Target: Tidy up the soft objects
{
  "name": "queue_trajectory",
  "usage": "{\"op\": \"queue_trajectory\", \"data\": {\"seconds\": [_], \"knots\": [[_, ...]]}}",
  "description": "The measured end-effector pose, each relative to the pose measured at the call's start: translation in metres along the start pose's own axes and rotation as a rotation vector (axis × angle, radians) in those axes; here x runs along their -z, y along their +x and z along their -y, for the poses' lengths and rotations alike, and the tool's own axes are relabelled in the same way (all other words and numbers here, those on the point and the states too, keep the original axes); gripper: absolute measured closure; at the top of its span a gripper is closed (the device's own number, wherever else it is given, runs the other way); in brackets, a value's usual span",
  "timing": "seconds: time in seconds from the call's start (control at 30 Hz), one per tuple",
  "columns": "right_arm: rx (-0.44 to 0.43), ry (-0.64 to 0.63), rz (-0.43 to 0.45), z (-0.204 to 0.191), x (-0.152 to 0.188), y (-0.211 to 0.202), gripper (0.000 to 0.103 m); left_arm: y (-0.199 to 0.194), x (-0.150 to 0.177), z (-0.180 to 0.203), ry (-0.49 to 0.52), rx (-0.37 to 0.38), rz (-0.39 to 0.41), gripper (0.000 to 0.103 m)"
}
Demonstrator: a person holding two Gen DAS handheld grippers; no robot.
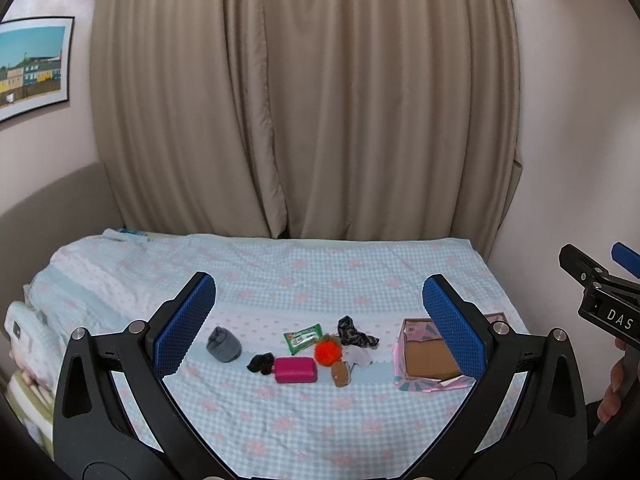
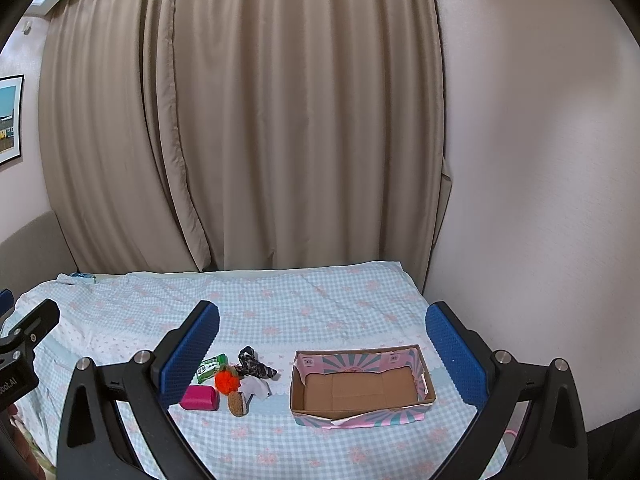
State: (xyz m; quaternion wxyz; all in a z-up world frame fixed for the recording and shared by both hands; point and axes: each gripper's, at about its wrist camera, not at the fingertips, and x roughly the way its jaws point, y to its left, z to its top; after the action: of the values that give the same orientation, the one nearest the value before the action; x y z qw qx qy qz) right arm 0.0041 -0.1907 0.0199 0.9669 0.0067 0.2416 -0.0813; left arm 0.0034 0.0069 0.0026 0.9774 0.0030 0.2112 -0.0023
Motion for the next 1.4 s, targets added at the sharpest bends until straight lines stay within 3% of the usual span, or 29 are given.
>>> {"op": "queue_trajectory", "data": {"seconds": [0.7, 0.93, 1.2, 1.4], "knots": [[-0.004, -0.009, 0.013, -0.004, 0.001, 0.003, 0.0, 0.0, -0.002, -0.002, -0.013, 0.005, 0.0, 0.0], [-0.071, -0.041, -0.021, -0.013, 0.0, 0.017, 0.0, 0.002, -0.001, -0.015, -0.046, -0.047, -0.034, 0.0], [-0.16, -0.077, -0.091, -0.063, 0.035, 0.054, 0.0, 0.036, 0.03, -0.077, -0.092, -0.079, -0.089, 0.0], [-0.149, -0.037, -0.199, -0.13, 0.064, 0.092, 0.0, 0.089, 0.05, -0.145, -0.085, -0.049, -0.177, 0.0]]}}
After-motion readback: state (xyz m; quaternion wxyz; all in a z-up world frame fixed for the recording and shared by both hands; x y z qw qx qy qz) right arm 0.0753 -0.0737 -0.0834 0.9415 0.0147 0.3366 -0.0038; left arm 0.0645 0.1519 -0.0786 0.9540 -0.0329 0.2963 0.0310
